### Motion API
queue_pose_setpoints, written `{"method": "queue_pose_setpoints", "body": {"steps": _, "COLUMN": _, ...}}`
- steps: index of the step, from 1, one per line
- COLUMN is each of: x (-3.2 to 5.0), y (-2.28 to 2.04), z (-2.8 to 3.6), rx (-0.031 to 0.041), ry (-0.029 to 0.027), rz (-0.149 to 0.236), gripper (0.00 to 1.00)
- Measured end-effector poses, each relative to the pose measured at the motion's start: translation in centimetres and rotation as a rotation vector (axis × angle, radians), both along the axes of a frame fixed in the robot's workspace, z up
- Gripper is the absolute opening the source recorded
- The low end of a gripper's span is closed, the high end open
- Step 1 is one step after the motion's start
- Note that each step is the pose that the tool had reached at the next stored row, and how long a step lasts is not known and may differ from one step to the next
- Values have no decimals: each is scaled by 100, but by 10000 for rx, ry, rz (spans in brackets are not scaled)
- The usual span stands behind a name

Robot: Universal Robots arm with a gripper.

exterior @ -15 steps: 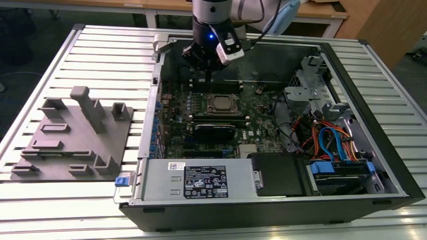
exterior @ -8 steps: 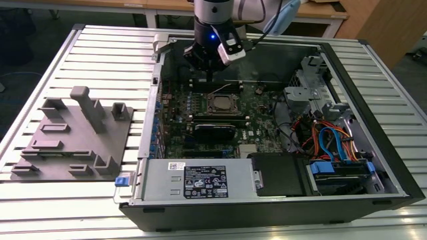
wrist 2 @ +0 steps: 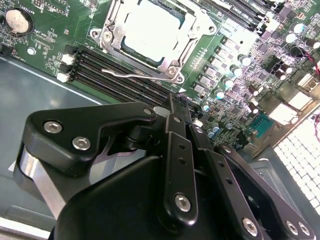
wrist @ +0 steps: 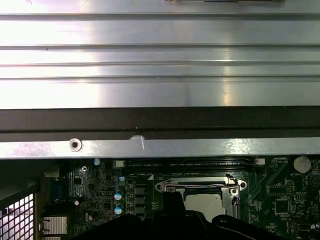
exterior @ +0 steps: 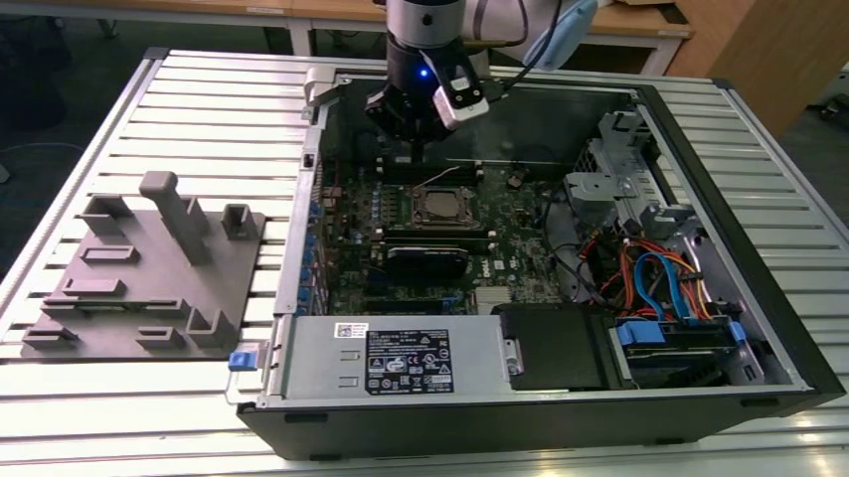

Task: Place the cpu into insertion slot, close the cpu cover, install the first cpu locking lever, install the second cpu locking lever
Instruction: 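Install the first cpu locking lever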

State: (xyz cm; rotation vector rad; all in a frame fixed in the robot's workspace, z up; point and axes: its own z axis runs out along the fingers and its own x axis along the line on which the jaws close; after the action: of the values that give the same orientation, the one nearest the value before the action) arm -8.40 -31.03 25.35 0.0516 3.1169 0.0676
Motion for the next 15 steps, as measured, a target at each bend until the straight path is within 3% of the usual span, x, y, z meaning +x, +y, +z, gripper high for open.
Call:
{"method": "queue_pose_setpoints", "body": {"steps": 5, "x": -6, "y": 0, "z": 0, "rx": -3, "ry": -1, "rz": 0, "gripper": 10}}
{"method": "queue_pose_setpoints", "body": {"steps": 12, "x": 101, "y": 0, "z": -19, "rx": 19, "ry": -3, "rz": -86, "gripper": 10}}
{"method": "queue_pose_setpoints", "body": {"steps": 13, "x": 104, "y": -2, "z": -22, "rx": 69, "ry": 0, "rz": -102, "gripper": 10}}
{"method": "queue_pose_setpoints", "body": {"steps": 15, "x": 112, "y": -7, "z": -33, "rx": 281, "ry": -2, "rz": -123, "gripper": 10}}
